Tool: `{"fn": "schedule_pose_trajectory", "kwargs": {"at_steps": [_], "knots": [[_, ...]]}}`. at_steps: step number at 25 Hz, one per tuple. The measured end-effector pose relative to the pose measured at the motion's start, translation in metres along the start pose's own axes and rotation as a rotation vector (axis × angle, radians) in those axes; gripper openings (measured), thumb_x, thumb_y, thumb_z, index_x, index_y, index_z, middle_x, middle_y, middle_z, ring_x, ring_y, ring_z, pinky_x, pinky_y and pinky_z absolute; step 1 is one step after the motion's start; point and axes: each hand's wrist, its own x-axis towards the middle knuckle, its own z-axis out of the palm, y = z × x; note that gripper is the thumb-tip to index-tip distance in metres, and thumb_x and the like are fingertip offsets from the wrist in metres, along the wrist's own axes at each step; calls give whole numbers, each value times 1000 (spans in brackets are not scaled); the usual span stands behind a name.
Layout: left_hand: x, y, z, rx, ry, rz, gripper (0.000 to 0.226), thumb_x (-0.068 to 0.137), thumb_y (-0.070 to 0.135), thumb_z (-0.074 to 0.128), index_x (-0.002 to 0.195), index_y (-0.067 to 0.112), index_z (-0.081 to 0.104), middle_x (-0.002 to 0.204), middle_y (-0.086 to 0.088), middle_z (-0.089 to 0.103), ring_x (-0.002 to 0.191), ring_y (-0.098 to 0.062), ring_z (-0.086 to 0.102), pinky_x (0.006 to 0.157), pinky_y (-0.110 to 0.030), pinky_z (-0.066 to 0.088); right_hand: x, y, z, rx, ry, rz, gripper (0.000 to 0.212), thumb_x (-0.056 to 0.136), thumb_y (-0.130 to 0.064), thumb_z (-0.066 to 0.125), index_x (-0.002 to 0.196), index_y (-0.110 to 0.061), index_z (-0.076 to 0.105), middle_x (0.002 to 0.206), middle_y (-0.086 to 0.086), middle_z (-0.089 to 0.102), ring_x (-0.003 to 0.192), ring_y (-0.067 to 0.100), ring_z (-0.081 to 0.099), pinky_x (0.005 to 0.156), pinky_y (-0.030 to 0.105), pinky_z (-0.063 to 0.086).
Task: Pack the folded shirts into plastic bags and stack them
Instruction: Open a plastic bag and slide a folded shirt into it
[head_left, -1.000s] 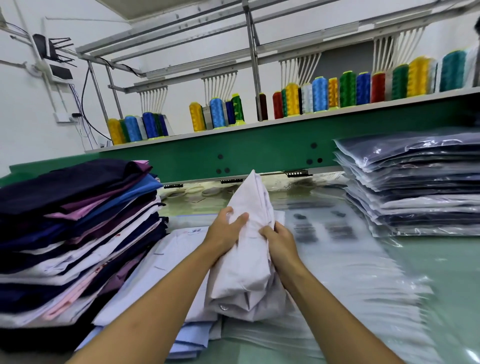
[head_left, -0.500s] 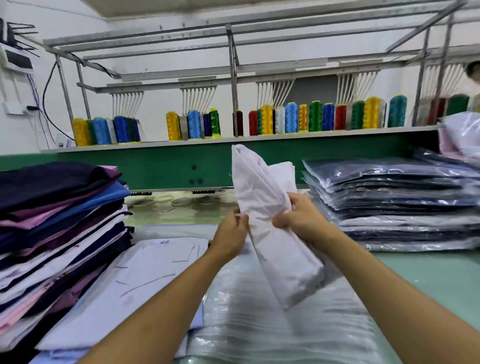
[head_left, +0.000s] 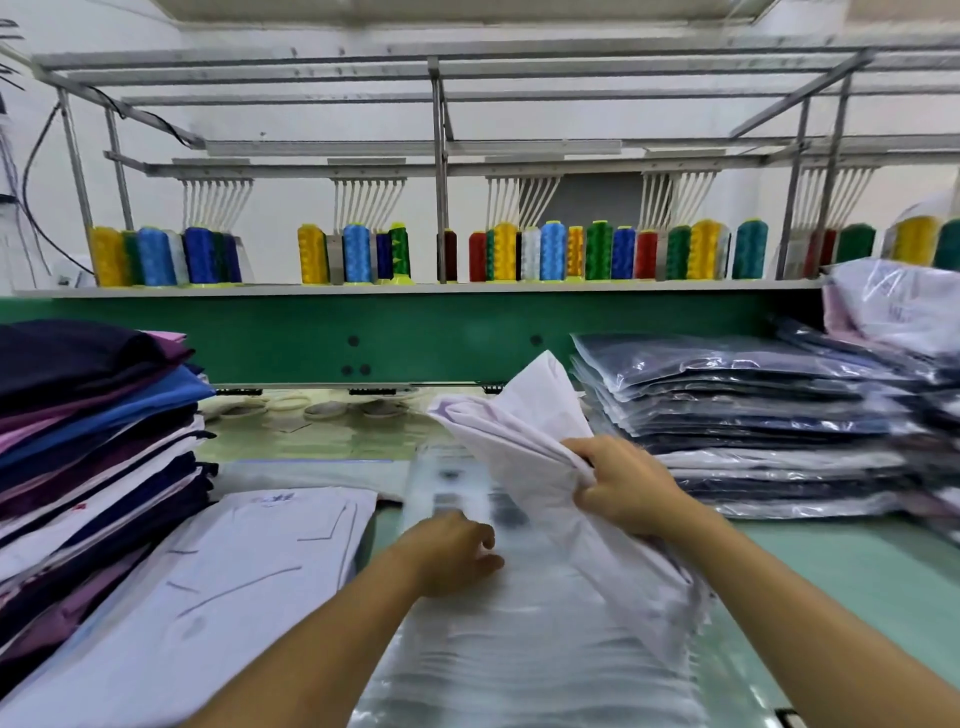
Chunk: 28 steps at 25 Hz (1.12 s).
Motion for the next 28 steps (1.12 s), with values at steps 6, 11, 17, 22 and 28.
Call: {"fn": "schedule_pose_trajectory", "kwargs": {"at_steps": [6, 11, 17, 22, 28], "knots": [[0, 5, 0, 313, -26, -52, 42, 105, 30, 34, 118, 3, 63, 123, -24, 60, 111, -43, 60, 88, -41, 46, -2, 8, 1, 6, 9, 20, 45, 68, -12, 59, 105, -37, 57, 85, -14, 62, 83, 19, 57, 65, 34, 46], [13, 4, -8, 387, -7, -168, 38, 106, 38, 44, 115, 9, 67, 121, -15, 65, 110, -35, 63, 82, -36, 45, -1, 12, -10, -55, 16, -18, 51, 70, -14, 58, 104, -50, 48, 90, -16, 54, 87, 22, 52, 68, 36, 40], [30, 9, -13, 155, 148, -240, 49, 106, 52, 34, 103, 16, 67, 111, -12, 67, 100, -37, 65, 75, -37, 44, -2, 23, -18, -29, 46, -55, 55, 73, -19, 60, 119, -49, 52, 98, -14, 55, 95, 22, 54, 71, 37, 42], [50, -3, -30, -603, 203, -457, 23, 102, 22, 45, 96, 11, 64, 75, -26, 59, 52, -30, 54, 47, -29, 44, -14, 39, -15, -44, -26, -98, 54, 73, -19, 60, 117, -49, 56, 93, -16, 60, 97, 20, 60, 74, 37, 49], [58, -21, -54, -1005, 292, -452, 12, 96, -4, 54, 90, 4, 59, 74, -14, 57, 48, -19, 52, 50, -22, 40, -20, 55, -12, -58, -31, -109, 54, 74, -21, 60, 119, -51, 53, 100, -11, 65, 97, 21, 61, 72, 34, 49]]}}
